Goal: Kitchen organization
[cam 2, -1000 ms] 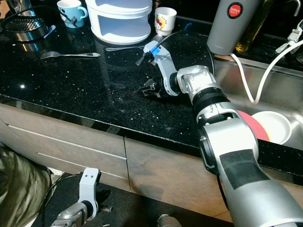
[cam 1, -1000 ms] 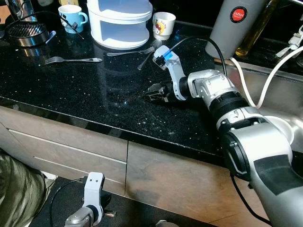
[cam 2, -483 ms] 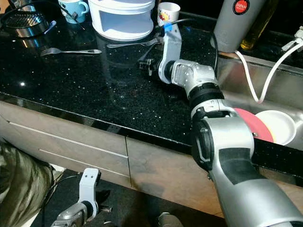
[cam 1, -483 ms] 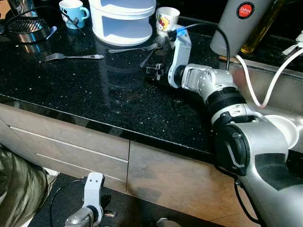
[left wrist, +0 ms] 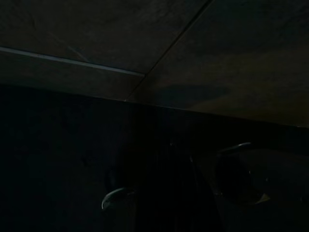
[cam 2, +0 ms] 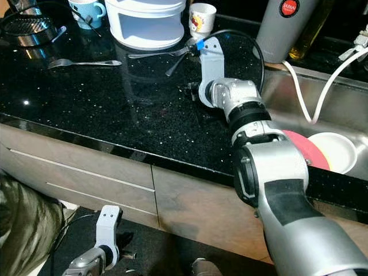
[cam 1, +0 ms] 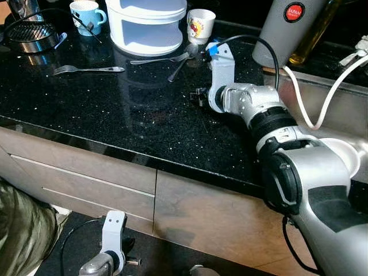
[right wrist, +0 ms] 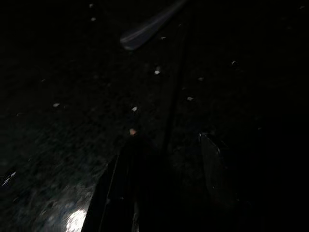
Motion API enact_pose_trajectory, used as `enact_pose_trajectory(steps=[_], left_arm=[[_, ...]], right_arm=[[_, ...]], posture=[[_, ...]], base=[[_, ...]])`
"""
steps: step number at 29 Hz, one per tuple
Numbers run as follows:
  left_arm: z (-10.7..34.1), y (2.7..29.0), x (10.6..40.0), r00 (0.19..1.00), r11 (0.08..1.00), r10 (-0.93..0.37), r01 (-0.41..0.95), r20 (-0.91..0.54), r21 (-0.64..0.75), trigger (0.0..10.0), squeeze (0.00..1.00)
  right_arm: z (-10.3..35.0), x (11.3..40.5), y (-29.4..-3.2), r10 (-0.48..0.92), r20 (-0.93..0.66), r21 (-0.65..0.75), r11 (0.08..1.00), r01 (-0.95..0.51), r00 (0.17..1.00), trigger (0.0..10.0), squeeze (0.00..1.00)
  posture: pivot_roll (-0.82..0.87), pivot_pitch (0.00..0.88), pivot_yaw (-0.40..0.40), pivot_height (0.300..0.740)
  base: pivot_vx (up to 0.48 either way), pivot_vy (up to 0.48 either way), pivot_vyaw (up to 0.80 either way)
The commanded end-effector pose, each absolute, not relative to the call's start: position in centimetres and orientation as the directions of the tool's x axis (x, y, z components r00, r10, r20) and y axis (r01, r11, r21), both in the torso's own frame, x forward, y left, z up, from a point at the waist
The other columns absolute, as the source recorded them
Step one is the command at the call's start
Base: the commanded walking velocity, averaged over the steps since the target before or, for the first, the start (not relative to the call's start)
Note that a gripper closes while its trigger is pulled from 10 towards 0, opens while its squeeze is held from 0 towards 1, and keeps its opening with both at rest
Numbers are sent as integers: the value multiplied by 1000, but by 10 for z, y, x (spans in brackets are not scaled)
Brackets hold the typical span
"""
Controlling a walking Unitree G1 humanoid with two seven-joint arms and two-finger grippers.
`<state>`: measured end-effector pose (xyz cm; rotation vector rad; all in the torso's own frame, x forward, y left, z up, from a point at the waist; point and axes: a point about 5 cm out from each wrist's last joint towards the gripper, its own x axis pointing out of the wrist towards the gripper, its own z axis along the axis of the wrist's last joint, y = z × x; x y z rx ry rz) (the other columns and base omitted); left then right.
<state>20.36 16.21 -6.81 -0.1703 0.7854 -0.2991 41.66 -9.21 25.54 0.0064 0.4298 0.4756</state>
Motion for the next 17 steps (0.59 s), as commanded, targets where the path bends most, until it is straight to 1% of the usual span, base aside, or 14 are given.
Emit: enact_pose_trajectory(steps=[1,3,5,10,13,15,16,17], left_arm=[[-73,156,196,637,941,-338,206,-693,-269,10000,0],[-73,156,197,637,941,-338,206,-693,-270,10000,0],[-73,155,197,637,941,-338,206,-693,-270,10000,0],[-74,155,196,634,940,-340,210,-694,-269,10000,0],[-74,155,196,634,940,-340,210,-695,-268,10000,0],[-74,156,195,633,941,-338,208,-696,-268,10000,0],[-74,156,195,633,941,-338,208,-696,-268,10000,0],[-74,156,195,633,941,-337,206,-697,-268,10000,0]], right_arm=[[237,410,-90,475,-492,172,875,-453,730,10000,0],[237,409,-87,509,-498,204,856,-475,703,10000,0],[237,408,-86,514,-501,208,852,-480,696,10000,0],[236,404,-78,583,-516,217,797,-563,627,10000,0],[237,403,-76,601,-514,221,782,-583,612,10000,0],[240,401,-72,648,-502,222,737,-638,573,10000,0],[240,401,-72,648,-502,222,737,-638,573,10000,0],[241,400,-70,670,-499,226,712,-664,549,10000,0]], posture=[[-31,98,-68,740],[-31,98,-68,740],[-31,97,-66,740],[-33,94,-63,740],[-33,95,-63,740],[-34,97,-63,740],[-34,97,-63,740],[-34,97,-63,740]], base=[[0,0,0],[0,0,0],[0,0,0],[0,0,0],[0,0,0],[0,0,0],[0,0,0],[0,0,0]])
